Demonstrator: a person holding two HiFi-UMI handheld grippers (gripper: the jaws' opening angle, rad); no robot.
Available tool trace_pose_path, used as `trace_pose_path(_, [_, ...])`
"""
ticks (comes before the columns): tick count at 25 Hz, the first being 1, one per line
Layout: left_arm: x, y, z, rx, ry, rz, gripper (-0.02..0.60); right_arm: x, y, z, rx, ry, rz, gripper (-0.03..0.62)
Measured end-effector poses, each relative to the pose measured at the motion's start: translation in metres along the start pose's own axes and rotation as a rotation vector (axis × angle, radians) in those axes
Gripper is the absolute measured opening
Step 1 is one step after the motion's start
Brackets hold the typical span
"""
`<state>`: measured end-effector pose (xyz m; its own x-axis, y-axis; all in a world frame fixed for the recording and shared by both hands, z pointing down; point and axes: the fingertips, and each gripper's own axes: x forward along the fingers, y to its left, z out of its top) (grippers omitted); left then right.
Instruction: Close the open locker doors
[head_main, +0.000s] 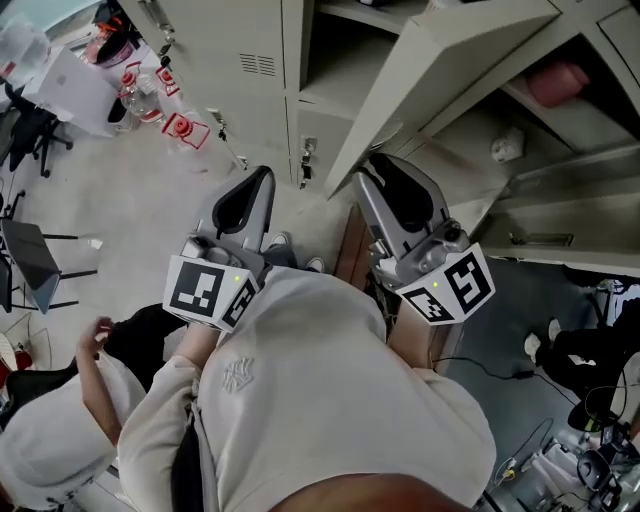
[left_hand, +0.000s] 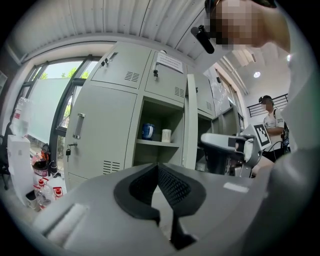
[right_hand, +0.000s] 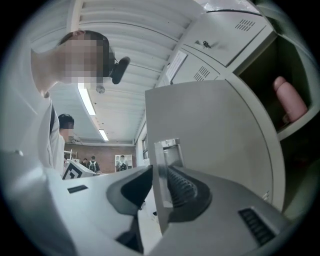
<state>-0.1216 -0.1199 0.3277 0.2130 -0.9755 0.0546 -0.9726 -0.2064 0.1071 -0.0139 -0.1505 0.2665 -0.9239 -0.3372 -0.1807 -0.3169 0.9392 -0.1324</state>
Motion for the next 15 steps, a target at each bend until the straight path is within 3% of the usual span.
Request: trace_pose_path(15, [0.008,0.092,0.029,0.012,-0.021,0.02,-0.002,0.105,-0.035,-0.014,-0.111,0.085,-0.154,0.089])
